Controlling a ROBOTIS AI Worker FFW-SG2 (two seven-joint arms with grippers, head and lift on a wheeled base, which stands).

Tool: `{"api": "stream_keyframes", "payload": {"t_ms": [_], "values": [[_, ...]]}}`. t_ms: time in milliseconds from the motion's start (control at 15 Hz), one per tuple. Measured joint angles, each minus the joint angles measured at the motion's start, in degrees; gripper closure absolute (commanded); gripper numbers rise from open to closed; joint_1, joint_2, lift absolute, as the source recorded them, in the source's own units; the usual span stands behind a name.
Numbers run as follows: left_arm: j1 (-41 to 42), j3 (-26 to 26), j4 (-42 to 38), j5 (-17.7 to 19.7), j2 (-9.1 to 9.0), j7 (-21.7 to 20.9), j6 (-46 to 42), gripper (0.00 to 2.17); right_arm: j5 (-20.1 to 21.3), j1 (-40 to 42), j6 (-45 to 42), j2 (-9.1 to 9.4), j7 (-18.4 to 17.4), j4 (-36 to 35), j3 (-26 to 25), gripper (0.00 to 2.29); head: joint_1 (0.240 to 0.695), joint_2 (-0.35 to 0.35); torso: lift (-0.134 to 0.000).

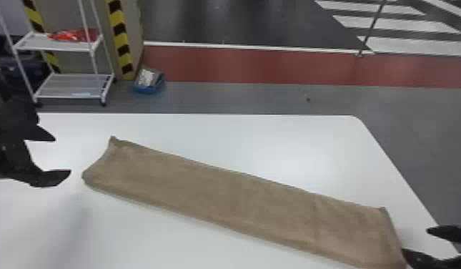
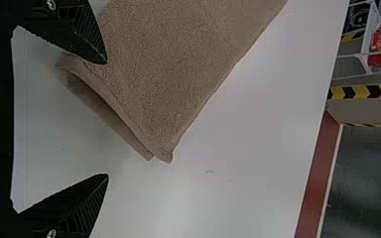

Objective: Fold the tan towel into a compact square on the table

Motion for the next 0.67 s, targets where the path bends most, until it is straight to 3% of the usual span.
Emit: {"api": "stream_keyframes", "payload": {"t_ms": [333,667], "values": [[0.0,-0.2,0.6,-0.2,-0.29,0.2,-0.4,0.1,-6.3,-0.2,1.4,2.76,-3.5,2.8,-1.6,0.1,0.695,-0.106,-0.125],[-0.1,-0.3,1.2,-0.5,-0.32,0.4,-0.4,0.1,-10.3,-0.9,1.8,3.56,-3.5,4.1,-2.0,0.26,0.695,-0.086,-0.125]]}}
